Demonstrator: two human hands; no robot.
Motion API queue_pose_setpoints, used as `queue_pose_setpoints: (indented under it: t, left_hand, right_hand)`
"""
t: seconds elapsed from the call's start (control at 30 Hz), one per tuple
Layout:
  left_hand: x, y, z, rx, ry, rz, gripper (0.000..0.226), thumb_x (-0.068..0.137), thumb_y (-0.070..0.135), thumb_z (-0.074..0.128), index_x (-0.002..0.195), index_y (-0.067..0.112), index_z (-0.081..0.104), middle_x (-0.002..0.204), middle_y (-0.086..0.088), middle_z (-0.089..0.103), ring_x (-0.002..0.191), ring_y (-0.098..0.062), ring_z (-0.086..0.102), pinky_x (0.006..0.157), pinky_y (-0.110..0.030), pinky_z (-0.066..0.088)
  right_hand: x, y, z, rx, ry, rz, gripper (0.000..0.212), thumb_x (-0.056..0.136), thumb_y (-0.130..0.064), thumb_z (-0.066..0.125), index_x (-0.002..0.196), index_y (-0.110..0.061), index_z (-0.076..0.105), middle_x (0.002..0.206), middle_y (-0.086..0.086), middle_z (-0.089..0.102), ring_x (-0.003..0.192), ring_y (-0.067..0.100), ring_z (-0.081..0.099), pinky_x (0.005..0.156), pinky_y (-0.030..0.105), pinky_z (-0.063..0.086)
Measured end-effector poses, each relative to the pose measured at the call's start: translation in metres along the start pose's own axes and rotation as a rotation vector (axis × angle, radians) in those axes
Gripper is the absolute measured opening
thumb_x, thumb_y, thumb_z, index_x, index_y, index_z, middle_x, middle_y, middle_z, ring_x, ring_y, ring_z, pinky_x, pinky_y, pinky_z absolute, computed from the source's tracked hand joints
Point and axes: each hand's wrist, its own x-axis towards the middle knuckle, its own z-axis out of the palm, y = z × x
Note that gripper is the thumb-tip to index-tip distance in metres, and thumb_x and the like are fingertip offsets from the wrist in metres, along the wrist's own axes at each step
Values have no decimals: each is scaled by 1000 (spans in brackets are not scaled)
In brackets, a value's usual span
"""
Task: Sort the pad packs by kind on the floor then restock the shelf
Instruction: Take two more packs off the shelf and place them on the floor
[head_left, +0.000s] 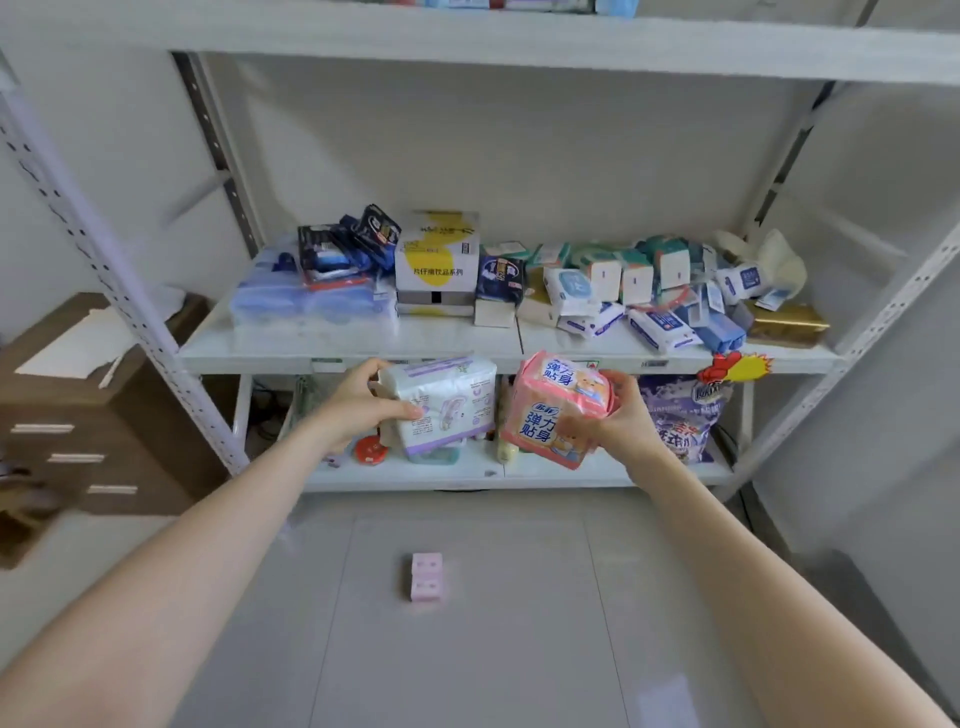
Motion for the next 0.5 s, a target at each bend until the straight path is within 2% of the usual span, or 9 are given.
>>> queue_pose_setpoints:
  t: [0.07, 0.2, 0.33, 0.37, 0.43, 0.5]
  left_hand:
    - [-4, -27, 19, 22, -7, -46, 55, 64, 10, 88, 110, 19, 57, 100, -5, 67, 89, -22, 66, 68, -35, 56]
    - [-2, -81, 57, 0, -37, -132, 61, 64, 6, 87, 114, 17, 55, 102, -5, 66, 92, -20, 65, 69, -30, 52]
    - [3, -130, 92, 29, -48, -192, 62, 62, 5, 87, 113, 20, 55, 88, 0, 64, 79, -11, 63, 57, -16, 47]
    - [5, -141, 100, 33, -58, -210, 63, 62, 4, 87, 113, 20, 54, 90, 0, 65, 81, -12, 64, 58, -17, 47]
    - [10, -162, 115, 56, -82, -252, 63, 62, 4, 87, 114, 18, 54, 101, -5, 66, 93, -19, 65, 67, -27, 52]
    - [16, -181, 129, 82, -102, -297, 63, 62, 6, 87, 114, 20, 54, 103, -6, 64, 91, -21, 64, 62, -29, 51]
  right_hand:
    - [-10, 31, -2, -14, 17, 43, 86, 57, -1, 89, 123, -23, 38, 107, -2, 60, 88, 13, 67, 51, 20, 53]
    - [-23, 90, -13, 21, 11, 179, 91, 54, 5, 88, 125, -21, 38, 108, 3, 62, 88, 16, 69, 54, 24, 55]
    - [-29, 144, -22, -10, 18, 266, 92, 53, 5, 88, 125, -21, 38, 109, 2, 61, 89, 14, 68, 56, 25, 56]
    - [-29, 158, -24, -18, 22, 283, 91, 53, 6, 88, 123, -21, 38, 109, 2, 61, 89, 14, 67, 56, 25, 56]
    - [-29, 184, -29, -36, 26, 327, 90, 52, 6, 88, 122, -21, 39, 108, 3, 61, 91, 16, 67, 57, 27, 57]
    - [-25, 209, -32, -57, 17, 368, 90, 52, 5, 89, 123, -21, 39, 109, 3, 61, 92, 18, 67, 61, 31, 59]
